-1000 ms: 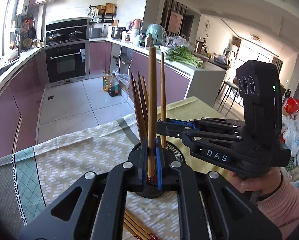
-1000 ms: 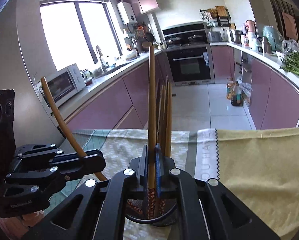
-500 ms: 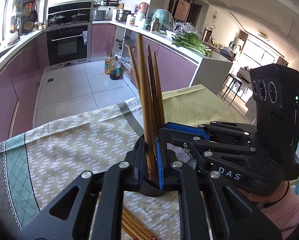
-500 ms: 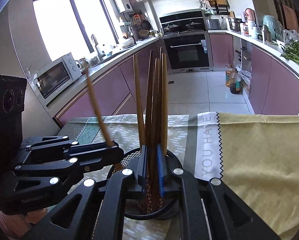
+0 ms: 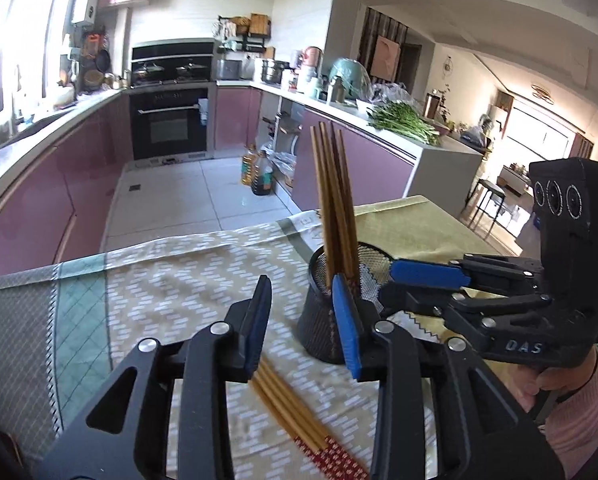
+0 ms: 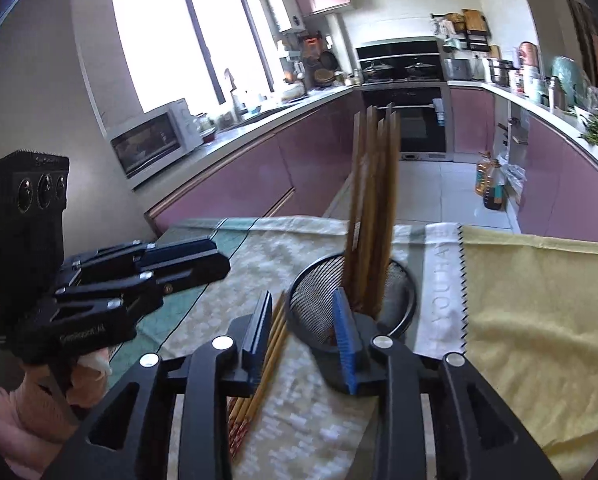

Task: Organize utensils
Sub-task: 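Open both tools to release the chopsticks and pull back, then close the left tool on a chopstick while the right tool grasps another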

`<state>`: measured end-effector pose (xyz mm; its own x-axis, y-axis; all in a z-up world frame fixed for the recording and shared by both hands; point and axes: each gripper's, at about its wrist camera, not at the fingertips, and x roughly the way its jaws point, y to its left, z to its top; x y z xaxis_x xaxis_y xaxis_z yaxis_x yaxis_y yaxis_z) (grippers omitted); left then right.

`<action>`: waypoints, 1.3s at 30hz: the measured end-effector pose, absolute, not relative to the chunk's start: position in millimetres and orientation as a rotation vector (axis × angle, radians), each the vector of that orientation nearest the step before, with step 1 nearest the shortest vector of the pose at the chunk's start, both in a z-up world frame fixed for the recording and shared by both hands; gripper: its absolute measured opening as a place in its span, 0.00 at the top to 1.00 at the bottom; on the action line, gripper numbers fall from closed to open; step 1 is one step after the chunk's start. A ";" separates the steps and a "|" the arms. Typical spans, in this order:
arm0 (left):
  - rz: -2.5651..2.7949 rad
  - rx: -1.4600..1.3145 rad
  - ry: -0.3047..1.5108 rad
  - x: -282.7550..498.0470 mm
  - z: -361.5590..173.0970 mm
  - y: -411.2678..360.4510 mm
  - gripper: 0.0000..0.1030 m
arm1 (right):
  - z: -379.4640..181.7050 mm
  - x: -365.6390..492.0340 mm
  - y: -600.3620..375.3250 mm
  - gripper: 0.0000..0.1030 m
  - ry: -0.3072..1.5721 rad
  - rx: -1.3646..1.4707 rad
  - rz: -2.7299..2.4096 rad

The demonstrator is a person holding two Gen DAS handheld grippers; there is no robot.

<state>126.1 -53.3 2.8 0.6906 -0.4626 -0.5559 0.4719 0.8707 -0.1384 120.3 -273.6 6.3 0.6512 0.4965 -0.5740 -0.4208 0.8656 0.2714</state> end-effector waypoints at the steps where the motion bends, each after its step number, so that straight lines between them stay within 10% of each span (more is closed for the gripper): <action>1: -0.509 0.012 0.614 121.7 1.6 -49.2 0.66 | 2.1 115.8 -269.7 0.71 0.700 0.112 0.542; 11: -0.343 -0.010 0.733 102.2 -58.4 -12.8 0.28 | -61.2 104.5 -234.7 0.65 0.874 0.090 0.575; 39: -0.321 0.044 0.875 114.3 -102.6 -25.6 0.35 | -82.5 108.7 -207.8 0.69 0.921 -0.014 0.508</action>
<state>114.3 -25.6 -102.6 0.5959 -0.2587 -0.7603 0.2944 0.9512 -0.0929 108.7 -207.8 -82.5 0.4961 0.4136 -0.7634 -0.4252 0.8823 0.2016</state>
